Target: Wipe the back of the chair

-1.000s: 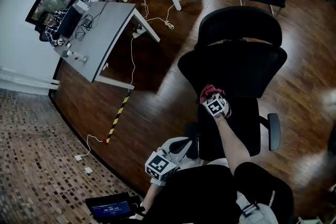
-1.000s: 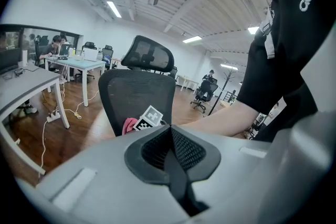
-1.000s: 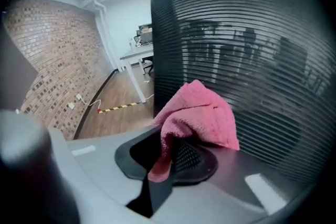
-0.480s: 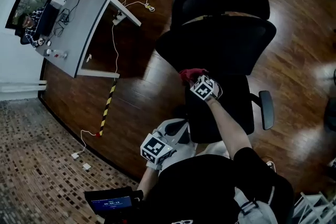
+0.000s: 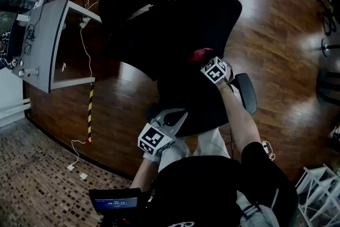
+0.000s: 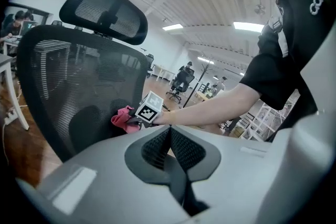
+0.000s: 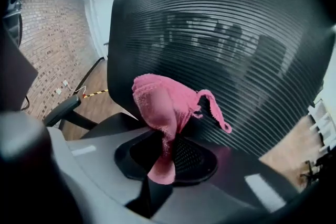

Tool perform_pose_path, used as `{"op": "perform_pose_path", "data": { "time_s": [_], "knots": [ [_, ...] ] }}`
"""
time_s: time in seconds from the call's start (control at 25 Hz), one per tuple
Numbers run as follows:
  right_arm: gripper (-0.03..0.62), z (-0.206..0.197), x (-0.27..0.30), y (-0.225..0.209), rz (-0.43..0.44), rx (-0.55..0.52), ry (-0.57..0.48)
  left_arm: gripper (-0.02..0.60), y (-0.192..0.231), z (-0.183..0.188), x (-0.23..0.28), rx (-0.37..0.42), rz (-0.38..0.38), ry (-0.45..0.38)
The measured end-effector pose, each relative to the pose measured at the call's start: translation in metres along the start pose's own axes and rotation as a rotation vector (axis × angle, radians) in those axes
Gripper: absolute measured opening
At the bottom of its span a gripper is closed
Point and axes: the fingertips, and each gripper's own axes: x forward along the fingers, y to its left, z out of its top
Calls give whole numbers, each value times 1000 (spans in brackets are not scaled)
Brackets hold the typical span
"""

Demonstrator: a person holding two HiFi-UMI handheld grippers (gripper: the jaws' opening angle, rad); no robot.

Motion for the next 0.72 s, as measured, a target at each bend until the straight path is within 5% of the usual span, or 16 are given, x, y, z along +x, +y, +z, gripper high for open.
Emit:
{"op": "perform_pose_path", "data": {
  "time_s": [0.4,0.72],
  "knots": [
    [46,-62,-36,-72,-138,156,0,-8,-8,-4,62,39,-54,37],
    [46,-51,-19,-36,-149,156,-26,-9,4,-33,65,6,-25,23]
  ]
}}
